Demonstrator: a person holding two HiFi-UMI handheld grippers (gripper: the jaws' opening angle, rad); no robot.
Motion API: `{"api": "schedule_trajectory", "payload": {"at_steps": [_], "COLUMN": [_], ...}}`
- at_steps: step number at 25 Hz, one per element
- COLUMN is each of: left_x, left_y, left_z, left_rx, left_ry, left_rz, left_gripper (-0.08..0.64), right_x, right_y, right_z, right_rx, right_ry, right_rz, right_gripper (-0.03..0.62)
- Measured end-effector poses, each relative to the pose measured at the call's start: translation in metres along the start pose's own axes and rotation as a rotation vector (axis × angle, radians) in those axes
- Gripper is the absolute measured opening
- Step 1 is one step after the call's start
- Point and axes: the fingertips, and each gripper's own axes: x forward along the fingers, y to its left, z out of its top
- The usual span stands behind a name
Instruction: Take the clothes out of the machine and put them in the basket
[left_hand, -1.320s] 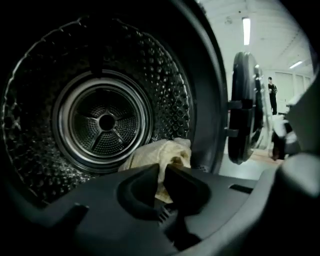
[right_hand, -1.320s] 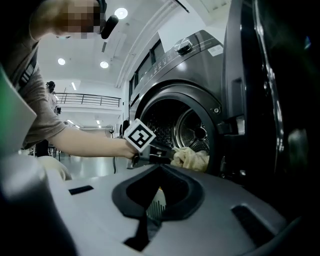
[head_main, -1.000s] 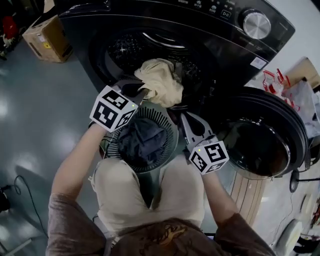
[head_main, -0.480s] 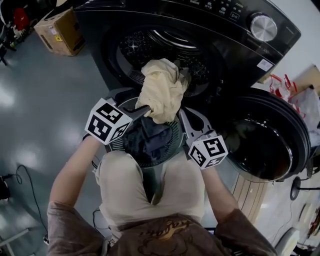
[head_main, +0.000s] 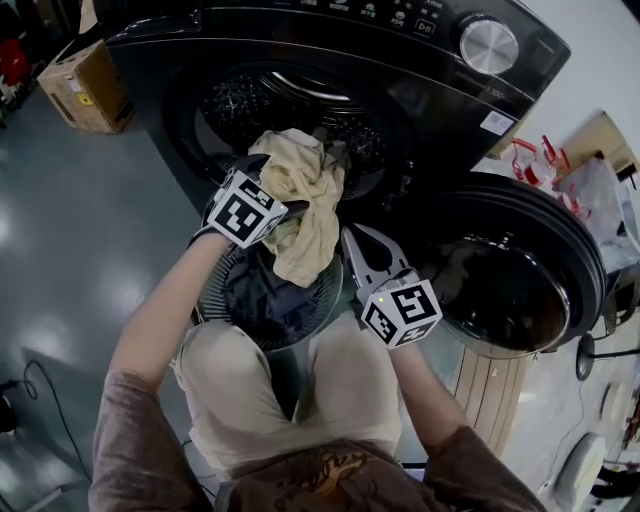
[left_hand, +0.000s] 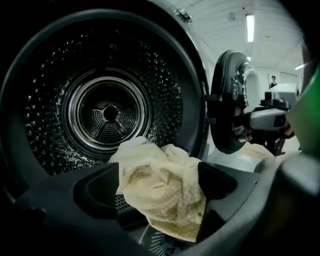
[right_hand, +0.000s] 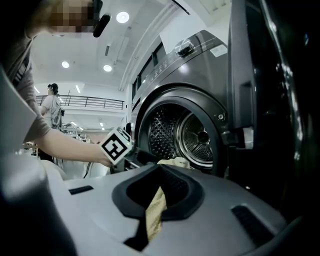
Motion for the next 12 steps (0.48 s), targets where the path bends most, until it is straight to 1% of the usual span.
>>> {"api": "schedule_trajectory", "payload": {"at_steps": [6, 10, 12], "left_x": [0.063, 0.089, 0.097], "left_y": [0.019, 0.029, 0.029], "left_z": [-0.013, -0.020, -0.024], "left_rx": [-0.039, -0.085, -0.117], "left_ry": [0.093, 0.120, 0.121], "left_rz": [-0.015, -0.010, -0.024], "left_gripper": [0.489, 0.492, 0.492], "right_x": [-0.002, -0.002, -0.003], "right_y": [-0.002, -0.003, -0.003], "right_z": [-0.001, 0.002, 0.002], "right_rx": [-0.003, -0.008, -0.007], "right_ry": [0.007, 0.004, 0.002], "right_rz": [-0.015, -0.021, -0.026], "right_gripper": [-0.003, -0.003, -0.003]}}
